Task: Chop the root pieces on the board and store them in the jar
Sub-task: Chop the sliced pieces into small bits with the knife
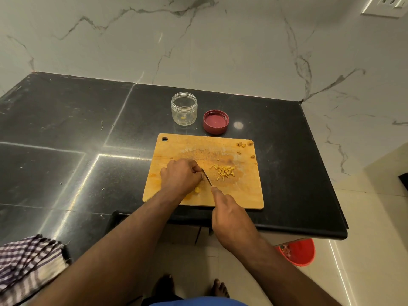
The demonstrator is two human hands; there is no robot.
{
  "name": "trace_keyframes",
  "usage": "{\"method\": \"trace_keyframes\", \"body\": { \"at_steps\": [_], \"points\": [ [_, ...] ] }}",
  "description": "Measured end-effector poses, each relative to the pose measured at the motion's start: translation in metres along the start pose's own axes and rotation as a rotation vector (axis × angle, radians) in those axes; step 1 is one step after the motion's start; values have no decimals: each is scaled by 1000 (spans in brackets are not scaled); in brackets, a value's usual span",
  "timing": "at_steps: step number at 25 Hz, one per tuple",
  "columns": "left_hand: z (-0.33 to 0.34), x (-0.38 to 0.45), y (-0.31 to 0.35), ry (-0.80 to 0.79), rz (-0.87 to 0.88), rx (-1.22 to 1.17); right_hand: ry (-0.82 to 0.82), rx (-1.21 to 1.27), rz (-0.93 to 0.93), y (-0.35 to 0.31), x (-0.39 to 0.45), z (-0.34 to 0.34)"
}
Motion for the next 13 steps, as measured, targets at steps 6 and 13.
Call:
{"method": "trace_keyframes", "body": {
  "at_steps": [6, 13],
  "points": [
    [0, 1, -2, 0, -9, -2, 25, 29, -15, 13, -27, -4],
    [-1, -1, -3, -9, -19, 12, 44, 142, 36, 8, -14, -4]
  ]
}}
Point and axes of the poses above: each hand's wrist, its own x-axis towards the middle knuckle, its own z-axis out of the palm, y = z × x, the point moved 3 cm from there along x, towards the middle knuckle, and after that the axes turned 10 degrees about z, right-handed, at the moved point
